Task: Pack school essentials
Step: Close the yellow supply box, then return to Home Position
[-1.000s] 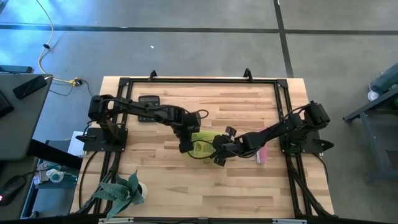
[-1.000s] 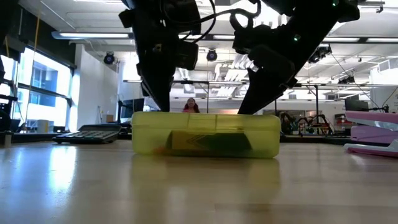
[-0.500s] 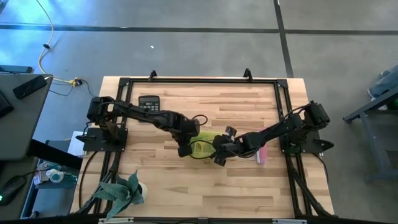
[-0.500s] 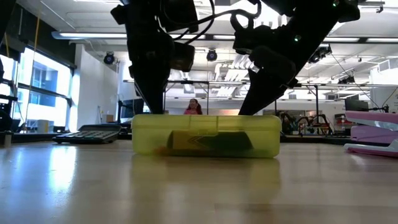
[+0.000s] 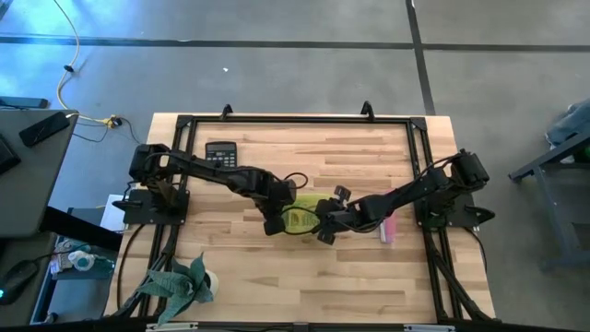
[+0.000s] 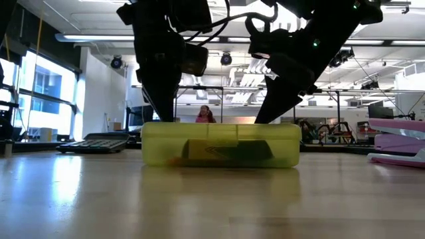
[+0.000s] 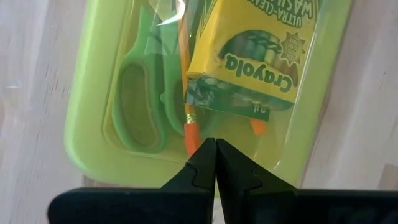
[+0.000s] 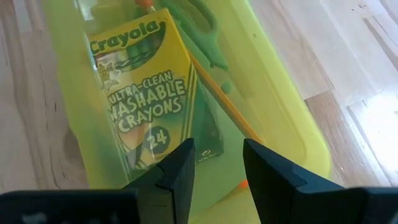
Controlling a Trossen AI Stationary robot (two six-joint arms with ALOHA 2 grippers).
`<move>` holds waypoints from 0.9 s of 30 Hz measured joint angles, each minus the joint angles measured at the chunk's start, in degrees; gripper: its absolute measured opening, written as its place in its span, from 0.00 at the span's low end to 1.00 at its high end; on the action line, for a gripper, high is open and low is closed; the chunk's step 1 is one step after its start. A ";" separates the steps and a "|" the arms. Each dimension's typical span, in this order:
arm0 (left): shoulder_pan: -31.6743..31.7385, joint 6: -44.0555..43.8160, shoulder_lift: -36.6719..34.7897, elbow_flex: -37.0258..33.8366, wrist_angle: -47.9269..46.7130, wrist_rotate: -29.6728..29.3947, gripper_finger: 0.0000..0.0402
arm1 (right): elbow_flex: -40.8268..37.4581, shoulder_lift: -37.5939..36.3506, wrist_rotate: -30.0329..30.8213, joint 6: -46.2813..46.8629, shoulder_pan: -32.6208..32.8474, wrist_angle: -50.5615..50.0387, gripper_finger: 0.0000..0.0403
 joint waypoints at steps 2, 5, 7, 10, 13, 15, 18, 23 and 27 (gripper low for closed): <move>0.00 0.40 -0.37 -0.02 -0.09 -0.06 0.00 | -0.02 -0.27 -0.02 -0.86 0.04 0.00 0.32; -0.02 1.50 -0.44 0.72 -0.63 -0.13 0.00 | -0.12 -1.25 -0.44 -1.31 0.04 -0.41 0.32; -0.02 1.74 -1.28 1.48 -1.27 -0.15 0.00 | -0.15 -2.14 -0.59 -1.90 0.04 -0.48 0.32; 0.00 3.08 -2.08 2.78 -2.36 -0.22 0.00 | -0.15 -3.85 -0.98 -2.27 0.18 -1.05 0.32; 0.04 3.08 -3.35 3.94 -2.88 -0.61 0.00 | -0.15 -5.73 -0.83 -2.89 0.61 -2.42 0.32; 0.13 3.10 -4.70 4.50 -4.31 -0.66 0.00 | -0.15 -7.26 -0.57 -3.34 0.89 -2.63 0.32; 0.15 3.48 -6.64 5.52 -4.22 -0.69 0.00 | -0.15 -10.24 0.05 -4.48 1.59 -3.53 0.32; 0.25 5.25 -12.90 6.56 -4.92 -1.08 0.00 | -0.13 -17.16 1.28 -9.15 2.60 -5.60 0.32; 0.48 5.66 -20.25 6.88 -4.53 -1.45 0.00 | -0.11 -25.09 4.19 -12.01 3.65 -7.30 0.32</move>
